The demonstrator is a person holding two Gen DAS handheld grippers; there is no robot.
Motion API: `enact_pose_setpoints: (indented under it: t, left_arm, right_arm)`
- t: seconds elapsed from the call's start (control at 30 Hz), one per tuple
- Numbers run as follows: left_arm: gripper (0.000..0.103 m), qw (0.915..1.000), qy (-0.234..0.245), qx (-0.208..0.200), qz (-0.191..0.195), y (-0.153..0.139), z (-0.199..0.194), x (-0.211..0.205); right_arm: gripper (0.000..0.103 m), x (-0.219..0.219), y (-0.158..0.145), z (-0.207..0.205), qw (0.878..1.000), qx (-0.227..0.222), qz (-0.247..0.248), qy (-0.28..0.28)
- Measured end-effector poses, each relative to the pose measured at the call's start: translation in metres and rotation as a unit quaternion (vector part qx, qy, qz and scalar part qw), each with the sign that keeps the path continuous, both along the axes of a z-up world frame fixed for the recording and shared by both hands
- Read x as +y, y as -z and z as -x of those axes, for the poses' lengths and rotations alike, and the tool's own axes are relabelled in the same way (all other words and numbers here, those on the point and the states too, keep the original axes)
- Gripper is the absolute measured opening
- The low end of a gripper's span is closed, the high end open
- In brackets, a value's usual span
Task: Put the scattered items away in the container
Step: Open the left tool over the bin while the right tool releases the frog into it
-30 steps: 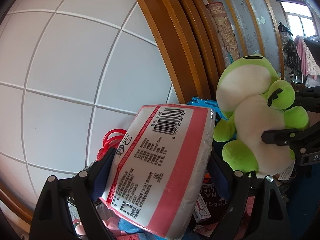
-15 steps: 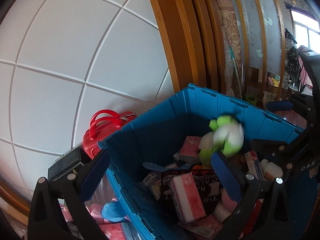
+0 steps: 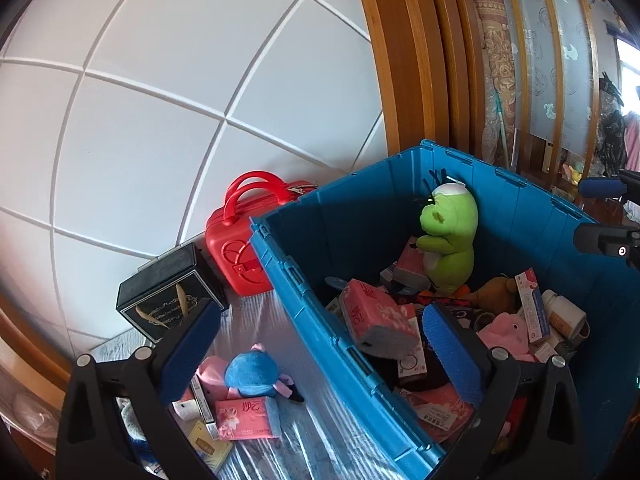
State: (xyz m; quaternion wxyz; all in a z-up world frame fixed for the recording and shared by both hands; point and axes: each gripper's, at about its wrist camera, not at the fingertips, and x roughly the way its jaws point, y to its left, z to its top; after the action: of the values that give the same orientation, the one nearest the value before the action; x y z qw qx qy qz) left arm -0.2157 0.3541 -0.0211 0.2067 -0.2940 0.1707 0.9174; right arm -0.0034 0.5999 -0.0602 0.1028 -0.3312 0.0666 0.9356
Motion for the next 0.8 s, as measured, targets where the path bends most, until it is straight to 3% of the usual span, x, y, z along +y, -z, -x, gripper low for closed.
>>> enact_pose_setpoints:
  t: [0.43,0.8]
  left_arm:
    - [0.103,0.9987,-0.038,-0.030,-0.015,0.029,-0.032,-0.114]
    - [0.103,0.9902,-0.101,-0.089,-0.038,0.079,-0.039,-0.274]
  right_arm:
    - [0.103,-0.114,-0.009,0.021,0.998,-0.005,0.008,-0.062]
    - [0.103,-0.258,0.004,0.075,0.991,-0.027,0.008,-0.132]
